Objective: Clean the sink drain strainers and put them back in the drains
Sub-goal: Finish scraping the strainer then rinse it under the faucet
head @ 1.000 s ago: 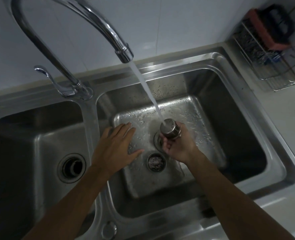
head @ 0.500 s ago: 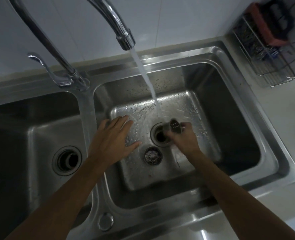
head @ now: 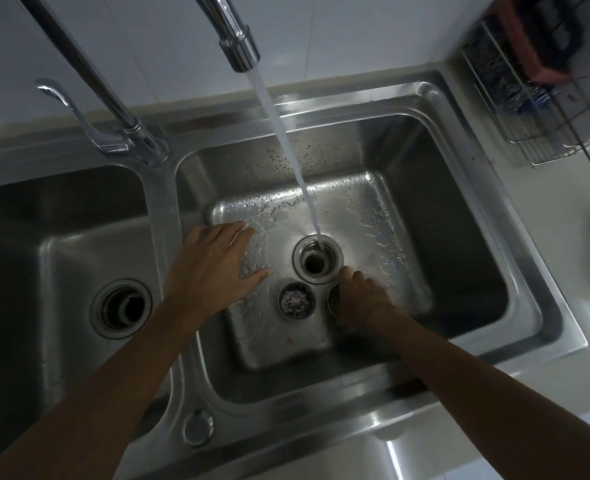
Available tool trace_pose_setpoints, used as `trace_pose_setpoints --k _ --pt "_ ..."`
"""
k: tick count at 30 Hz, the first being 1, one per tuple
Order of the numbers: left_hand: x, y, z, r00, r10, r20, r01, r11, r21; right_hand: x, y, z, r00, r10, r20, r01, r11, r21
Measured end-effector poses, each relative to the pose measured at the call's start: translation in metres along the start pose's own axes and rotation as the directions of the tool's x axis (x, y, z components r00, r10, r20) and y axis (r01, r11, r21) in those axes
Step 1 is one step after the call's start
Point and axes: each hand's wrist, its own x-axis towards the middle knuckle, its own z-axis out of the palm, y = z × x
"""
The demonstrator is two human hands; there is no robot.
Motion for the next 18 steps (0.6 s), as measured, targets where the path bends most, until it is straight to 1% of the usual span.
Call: trace_pose_setpoints --k 2,3,4,6,8,10,12,13,14,16,18 --pt "0.0 0.0 0.001 1.0 -0.001 -0.001 0.001 1.0 0.003 0.0 -0.008 -0.002 0.994 -0.05 -0.093 0.032 0.983 -0.183" --pt "0.0 0.0 0.001 1.0 -0.001 -0.003 0.001 1.0 0.005 0.001 -0.015 -0.003 0.984 -0.113 -0.139 0.077 0.967 -0.241" --pt "0.0 0.0 0.001 1.0 0.0 -0.004 0.0 1.0 0.005 0.002 -0.024 -0.003 0.967 -0.194 -0.164 0.146 0.953 -0.265" --pt "0.0 0.001 0.0 1.0 0.003 -0.005 -0.003 1.0 -0.001 0.005 -0.042 0.0 0.928 -0.338 -0.157 0.287 0.916 -0.28" --pt "-0.001 0.001 0.0 1.0 0.0 -0.003 0.0 1.0 -0.002 0.007 -0.057 0.004 0.908 -0.402 -0.118 0.353 0.885 -0.304" --pt "-0.001 0.001 0.001 1.0 0.001 -0.008 -0.001 1.0 0.007 0.011 -0.062 0.005 0.906 -0.412 -0.1 0.373 0.887 -0.274" --pt "0.0 0.0 0.001 1.0 0.003 -0.01 -0.003 1.0 0.009 0.018 -0.057 -0.003 0.915 -0.389 -0.11 0.368 0.914 -0.171" --pt "0.0 -0.001 0.001 1.0 0.003 -0.01 -0.003 1.0 0.008 0.023 -0.051 -0.009 0.925 -0.355 -0.138 0.344 0.934 -0.096" --pt "0.0 -0.001 0.002 1.0 0.002 -0.01 -0.002 1.0 0.01 0.029 -0.044 -0.018 0.937 -0.3 -0.182 0.302 0.953 -0.012" --pt "0.0 -0.001 0.002 1.0 0.0 -0.011 0.0 1.0 0.016 0.044 -0.029 -0.037 0.95 -0.14 -0.28 0.187 0.971 0.147" --pt "0.0 0.0 0.003 1.0 0.003 -0.017 -0.002 1.0 0.015 0.058 -0.022 -0.054 0.939 -0.001 -0.343 0.097 0.96 0.264"
